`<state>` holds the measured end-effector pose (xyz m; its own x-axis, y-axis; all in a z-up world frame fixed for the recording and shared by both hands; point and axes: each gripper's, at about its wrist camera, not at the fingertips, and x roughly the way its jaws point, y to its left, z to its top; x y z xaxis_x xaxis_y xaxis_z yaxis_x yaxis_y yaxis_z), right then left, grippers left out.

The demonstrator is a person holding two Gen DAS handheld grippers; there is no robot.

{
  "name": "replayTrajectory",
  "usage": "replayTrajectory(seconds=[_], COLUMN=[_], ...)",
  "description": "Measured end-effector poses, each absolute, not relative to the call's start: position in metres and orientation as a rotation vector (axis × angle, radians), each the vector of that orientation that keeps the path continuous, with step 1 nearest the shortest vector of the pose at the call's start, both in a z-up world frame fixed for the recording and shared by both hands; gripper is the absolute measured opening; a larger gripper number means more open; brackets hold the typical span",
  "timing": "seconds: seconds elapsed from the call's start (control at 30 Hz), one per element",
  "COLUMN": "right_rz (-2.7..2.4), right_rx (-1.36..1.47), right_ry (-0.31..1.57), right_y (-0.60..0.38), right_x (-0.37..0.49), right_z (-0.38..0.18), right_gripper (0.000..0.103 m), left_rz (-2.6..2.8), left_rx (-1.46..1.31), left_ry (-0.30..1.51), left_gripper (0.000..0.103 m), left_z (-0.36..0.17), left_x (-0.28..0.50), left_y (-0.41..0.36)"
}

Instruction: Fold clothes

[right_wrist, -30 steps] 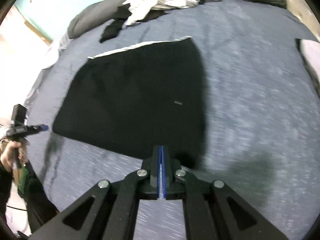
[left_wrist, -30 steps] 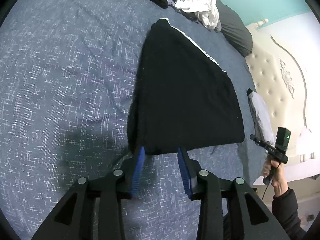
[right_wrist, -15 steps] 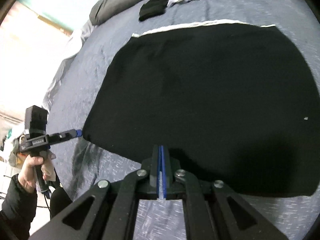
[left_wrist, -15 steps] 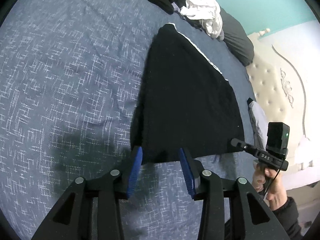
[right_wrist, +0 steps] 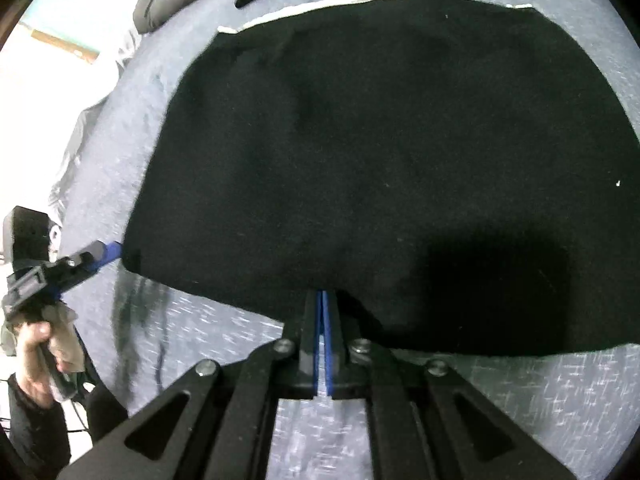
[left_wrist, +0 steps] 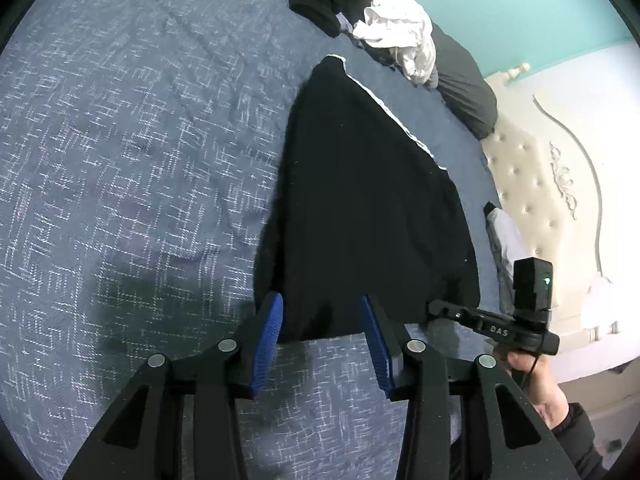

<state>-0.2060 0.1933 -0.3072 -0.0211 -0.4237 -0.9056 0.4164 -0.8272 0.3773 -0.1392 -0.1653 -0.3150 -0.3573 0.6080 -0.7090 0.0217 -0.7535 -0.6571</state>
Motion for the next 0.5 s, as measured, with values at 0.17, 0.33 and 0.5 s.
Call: replayTrajectory(seconds=[0.17, 0.33, 0.5], right_rz=[-1.920, -1.941, -1.985], right_rx=[1.733, 1.742, 1.743], right_ry=[0.087, 0.087, -0.022], right_y=[0.186, 0.184, 0.188], right_x=[-0.200, -0.211, -0.238], right_z=[-0.327, -0.311, -0.303], right_gripper=[0.001, 0.001, 0.001], left_rz=[2.150, 2.154, 2.155], left_rx=[-1.497, -1.472, -1.466], left_ry=[-0.811, -0.813, -0.812], left_gripper=[0.045, 0.045, 0.046], left_z=[-0.315, -0.311, -0.312], left_x=[-0.137, -0.135, -0.135], left_y=[-0.164, -0.165, -0.167])
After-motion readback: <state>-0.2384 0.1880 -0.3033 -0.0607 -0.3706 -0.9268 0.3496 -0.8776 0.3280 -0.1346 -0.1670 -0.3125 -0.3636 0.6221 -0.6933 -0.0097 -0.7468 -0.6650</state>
